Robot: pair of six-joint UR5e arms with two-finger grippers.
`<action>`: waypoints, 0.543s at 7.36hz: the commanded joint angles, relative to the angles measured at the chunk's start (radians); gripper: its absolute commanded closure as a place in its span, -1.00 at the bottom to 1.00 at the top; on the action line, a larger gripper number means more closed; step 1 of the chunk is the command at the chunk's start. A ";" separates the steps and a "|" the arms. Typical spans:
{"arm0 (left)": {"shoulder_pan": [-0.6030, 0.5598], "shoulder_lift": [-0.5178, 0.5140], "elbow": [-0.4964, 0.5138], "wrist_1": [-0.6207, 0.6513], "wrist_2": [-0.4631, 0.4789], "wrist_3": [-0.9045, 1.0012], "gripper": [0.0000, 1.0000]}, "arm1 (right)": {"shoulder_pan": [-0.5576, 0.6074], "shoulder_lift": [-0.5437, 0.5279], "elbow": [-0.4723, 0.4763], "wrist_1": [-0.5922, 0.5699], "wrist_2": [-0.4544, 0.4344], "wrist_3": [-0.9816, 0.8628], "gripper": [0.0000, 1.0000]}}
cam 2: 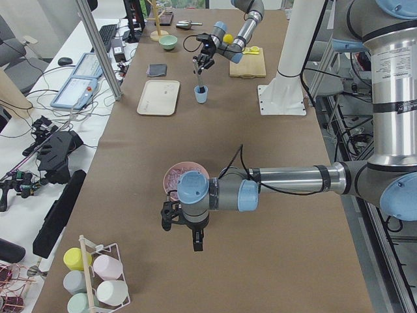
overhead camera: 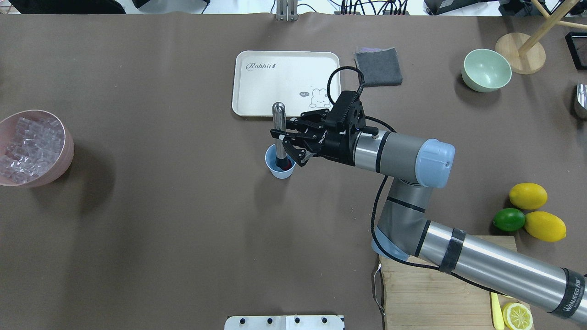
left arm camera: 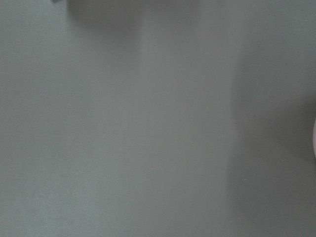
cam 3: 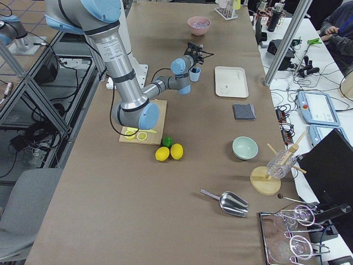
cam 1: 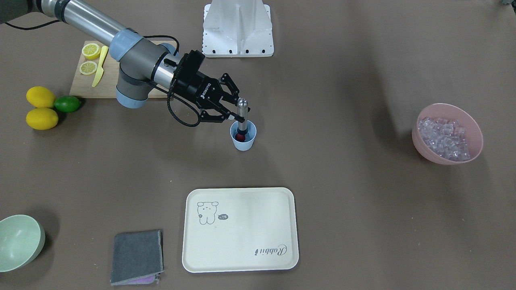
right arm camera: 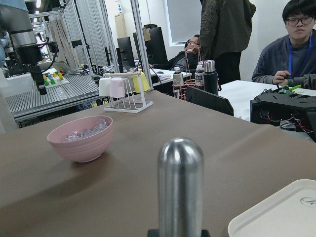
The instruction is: Mash ice and strawberries in cup
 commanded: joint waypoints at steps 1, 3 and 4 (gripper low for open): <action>0.000 0.005 0.003 -0.024 0.000 -0.003 -0.99 | 0.128 0.018 0.211 -0.418 -0.010 0.150 1.00; 0.000 0.008 0.003 -0.024 0.000 -0.003 -0.99 | 0.148 0.014 0.250 -0.519 -0.008 0.150 1.00; 0.000 0.008 0.005 -0.024 0.000 -0.003 -0.99 | 0.154 0.006 0.258 -0.551 -0.010 0.148 1.00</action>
